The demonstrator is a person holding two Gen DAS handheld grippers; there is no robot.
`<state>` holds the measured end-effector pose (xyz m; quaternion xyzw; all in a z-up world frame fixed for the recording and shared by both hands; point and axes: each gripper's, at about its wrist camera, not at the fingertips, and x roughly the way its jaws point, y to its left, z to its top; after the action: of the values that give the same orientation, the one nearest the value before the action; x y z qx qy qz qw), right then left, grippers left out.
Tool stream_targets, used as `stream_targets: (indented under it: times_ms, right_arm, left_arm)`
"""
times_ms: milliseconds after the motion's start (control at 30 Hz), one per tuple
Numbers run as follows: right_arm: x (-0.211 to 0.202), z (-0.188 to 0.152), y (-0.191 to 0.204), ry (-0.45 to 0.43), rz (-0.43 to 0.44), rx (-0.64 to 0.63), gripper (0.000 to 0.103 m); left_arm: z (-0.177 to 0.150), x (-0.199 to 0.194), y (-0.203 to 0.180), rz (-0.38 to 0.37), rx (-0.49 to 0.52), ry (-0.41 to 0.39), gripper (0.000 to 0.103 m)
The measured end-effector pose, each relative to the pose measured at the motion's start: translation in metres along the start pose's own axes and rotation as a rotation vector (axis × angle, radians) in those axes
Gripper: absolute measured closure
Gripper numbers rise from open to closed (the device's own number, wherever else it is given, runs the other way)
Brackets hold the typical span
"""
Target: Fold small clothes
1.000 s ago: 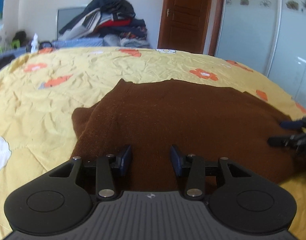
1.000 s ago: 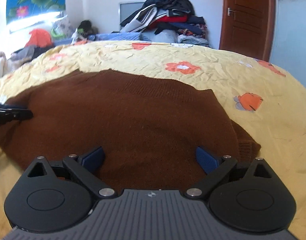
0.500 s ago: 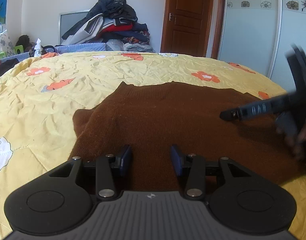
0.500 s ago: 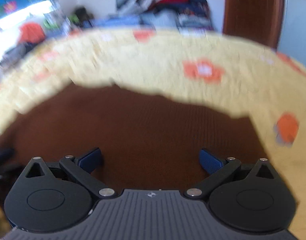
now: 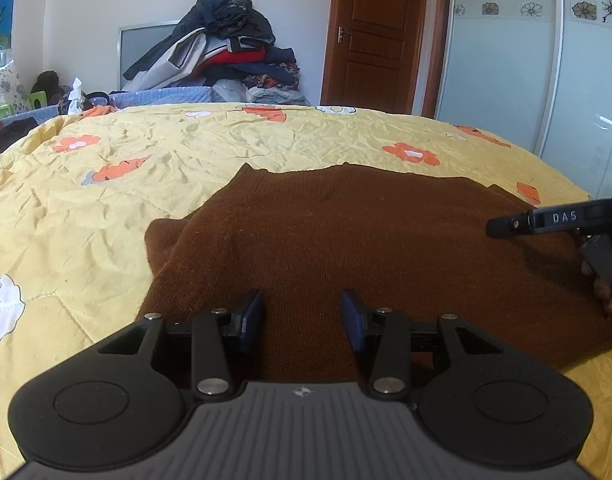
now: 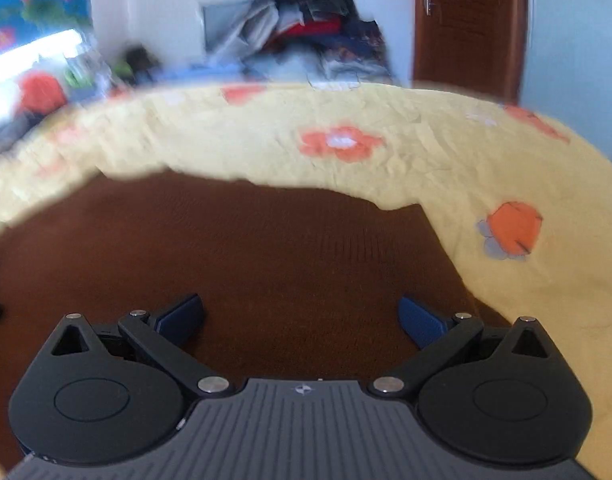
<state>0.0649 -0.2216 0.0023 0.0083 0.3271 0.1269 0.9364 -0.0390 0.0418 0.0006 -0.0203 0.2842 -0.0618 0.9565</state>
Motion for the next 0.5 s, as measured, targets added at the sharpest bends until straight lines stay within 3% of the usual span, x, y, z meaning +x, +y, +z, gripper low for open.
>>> stream_targets:
  times_ms: [200, 300, 333, 367, 433, 500]
  right_arm:
    - [-0.001, 0.007, 0.010, 0.057, -0.046, -0.022, 0.000]
    - [-0.002, -0.002, 0.005, 0.028, -0.026, -0.025, 0.000]
    - [-0.003, -0.005, 0.004, 0.007, -0.019, -0.022, 0.000]
    - [-0.002, -0.004, 0.004, 0.008, -0.018, -0.013, 0.000]
    - [-0.003, -0.004, 0.007, 0.011, -0.027, -0.026, 0.000]
    - [-0.003, -0.004, 0.006, 0.009, -0.024, -0.023, 0.000]
  left_arm:
    - [0.012, -0.012, -0.002, -0.003, -0.040, 0.007, 0.059]
    - [0.040, -0.002, -0.012, -0.009, 0.007, -0.013, 0.057]
    - [0.050, 0.007, -0.016, 0.011, 0.032, -0.013, 0.051]
    - [0.059, 0.019, -0.016, 0.028, 0.043, -0.001, 0.043]
    - [0.074, 0.048, -0.009, 0.043, 0.005, 0.057, 0.041]
    - [0.080, 0.081, 0.006, 0.055, -0.060, 0.168, 0.041]
